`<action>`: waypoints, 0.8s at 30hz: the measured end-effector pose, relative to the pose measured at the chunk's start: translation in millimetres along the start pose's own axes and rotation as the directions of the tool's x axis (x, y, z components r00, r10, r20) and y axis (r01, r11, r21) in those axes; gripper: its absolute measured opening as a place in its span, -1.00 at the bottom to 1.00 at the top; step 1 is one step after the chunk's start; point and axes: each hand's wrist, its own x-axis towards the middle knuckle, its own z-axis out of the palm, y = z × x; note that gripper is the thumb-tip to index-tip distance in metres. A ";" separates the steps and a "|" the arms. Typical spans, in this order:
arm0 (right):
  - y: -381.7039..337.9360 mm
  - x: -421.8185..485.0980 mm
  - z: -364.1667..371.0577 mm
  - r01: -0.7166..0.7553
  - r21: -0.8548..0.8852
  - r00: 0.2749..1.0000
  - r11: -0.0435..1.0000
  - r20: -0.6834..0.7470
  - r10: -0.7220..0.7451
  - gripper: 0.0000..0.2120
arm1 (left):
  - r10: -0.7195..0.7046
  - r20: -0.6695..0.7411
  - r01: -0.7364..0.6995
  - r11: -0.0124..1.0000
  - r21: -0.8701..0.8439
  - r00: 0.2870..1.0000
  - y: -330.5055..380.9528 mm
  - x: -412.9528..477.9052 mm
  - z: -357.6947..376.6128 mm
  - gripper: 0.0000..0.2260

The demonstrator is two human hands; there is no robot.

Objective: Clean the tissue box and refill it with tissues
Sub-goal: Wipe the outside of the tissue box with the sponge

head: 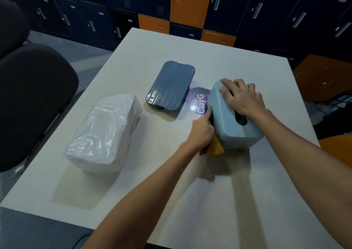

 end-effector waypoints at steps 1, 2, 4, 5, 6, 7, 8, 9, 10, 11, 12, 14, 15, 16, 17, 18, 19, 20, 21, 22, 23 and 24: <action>0.0 -0.1 0.0 0.000 0.002 1.000 1.000 0.000 0.000 -0.56 | -0.025 0.015 0.026 1.000 -0.015 1.000 3.8 8.4 -3.6 -0.51; -0.2 -0.5 0.1 -0.001 0.003 1.000 1.000 0.001 0.001 -0.56 | -0.033 0.015 0.033 0.998 -0.045 0.999 7.1 13.4 -6.2 -0.50; -0.3 -0.5 0.4 -0.001 0.001 1.000 1.000 -0.003 0.001 -0.56 | -0.015 -0.025 0.013 0.996 -0.089 1.000 15.9 8.1 -6.4 -0.51; -0.1 -0.5 0.6 0.000 -0.001 1.000 1.000 -0.008 0.000 -0.56 | 0.015 -0.054 -0.020 0.995 -0.099 0.998 19.5 -1.5 -4.1 -0.52; -0.1 -0.2 0.3 0.002 -0.005 1.000 1.000 -0.012 -0.002 -0.56 | 0.043 -0.077 -0.052 0.992 -0.113 0.996 21.9 -14.9 -0.4 -0.54; 0.5 0.0 0.5 0.001 -0.004 1.000 1.000 -0.013 -0.001 -0.56 | 0.074 -0.093 -0.086 0.987 -0.135 0.993 22.5 -29.7 5.8 -0.55; 0.8 0.3 0.4 0.000 0.001 1.000 1.000 -0.014 0.000 -0.56 | 0.097 -0.118 -0.115 0.981 -0.155 0.988 20.6 -44.7 11.8 -0.55; 1.0 0.6 0.4 -0.001 0.011 1.000 1.000 -0.014 0.001 -0.57 | 0.121 -0.142 -0.146 0.974 -0.176 0.982 17.1 -56.7 17.8 -0.55; 1.0 0.4 0.6 -0.005 0.024 1.000 1.000 -0.012 0.005 -0.57 | 0.126 -0.157 -0.155 0.970 -0.189 0.980 10.9 -65.5 23.7 -0.54; 1.1 0.3 1.1 -0.007 0.035 1.000 0.999 -0.011 0.008 -0.57 | 0.125 -0.158 -0.154 0.970 -0.186 0.979 3.6 -72.2 29.1 -0.54; 1.3 0.1 1.7 -0.006 0.039 1.000 0.999 -0.010 0.006 -0.57 | 0.114 -0.137 -0.137 0.976 -0.170 0.984 -4.0 -76.7 33.3 -0.53; 1.6 -0.3 2.3 -0.001 0.040 1.000 0.999 -0.005 0.001 -0.57 | 0.122 -0.073 -0.130 0.986 -0.109 0.990 -14.7 -80.4 39.1 -0.49; 1.5 -0.5 2.4 0.000 0.040 1.000 0.999 -0.004 0.000 -0.57 | 0.129 -0.057 -0.132 0.990 -0.050 0.990 -17.4 -78.6 39.3 -0.45; 1.7 -0.5 2.3 -0.001 0.038 1.000 0.999 -0.005 0.001 -0.57 | 0.127 -0.056 -0.126 0.992 0.030 0.990 -17.3 -74.0 37.5 -0.42; 1.5 -0.6 2.0 -0.003 0.035 1.000 0.999 -0.005 0.003 -0.57 | 0.114 -0.062 -0.107 0.989 0.101 0.992 -15.9 -66.1 34.2 -0.42; 1.3 -0.5 1.6 -0.006 0.035 1.000 0.999 -0.003 0.006 -0.57 | 0.089 -0.059 -0.079 0.985 0.152 0.994 -13.7 -55.8 29.5 -0.43; 0.9 -0.5 1.5 -0.010 0.035 1.000 0.999 -0.001 0.010 -0.57 | 0.062 -0.046 -0.053 0.983 0.178 0.997 -9.1 -46.0 23.0 -0.45; 0.7 -0.2 1.2 -0.014 0.036 1.000 0.999 0.001 0.014 -0.57 | 0.042 -0.035 -0.035 0.982 0.184 0.999 -4.8 -35.8 16.6 -0.47; 0.2 -0.2 1.2 -0.016 0.037 1.000 0.999 0.004 0.015 -0.57 | 0.029 -0.026 -0.024 0.985 0.174 0.999 -1.3 -26.4 10.3 -0.49; 0.0 -0.2 1.1 -0.018 0.038 1.000 0.999 0.006 0.017 -0.57 | 0.012 -0.016 -0.010 0.988 0.153 1.000 1.1 -17.0 4.7 -0.51; -0.1 -0.2 1.2 -0.020 0.040 1.000 0.999 0.006 0.020 -0.57 | -0.010 -0.010 0.012 0.993 0.116 1.000 3.6 -10.3 0.3 -0.53; 0.3 0.2 1.2 -0.023 0.042 1.000 0.999 0.004 0.022 -0.57 | -0.031 -0.012 0.032 0.998 0.060 0.999 5.1 -5.8 -1.8 -0.55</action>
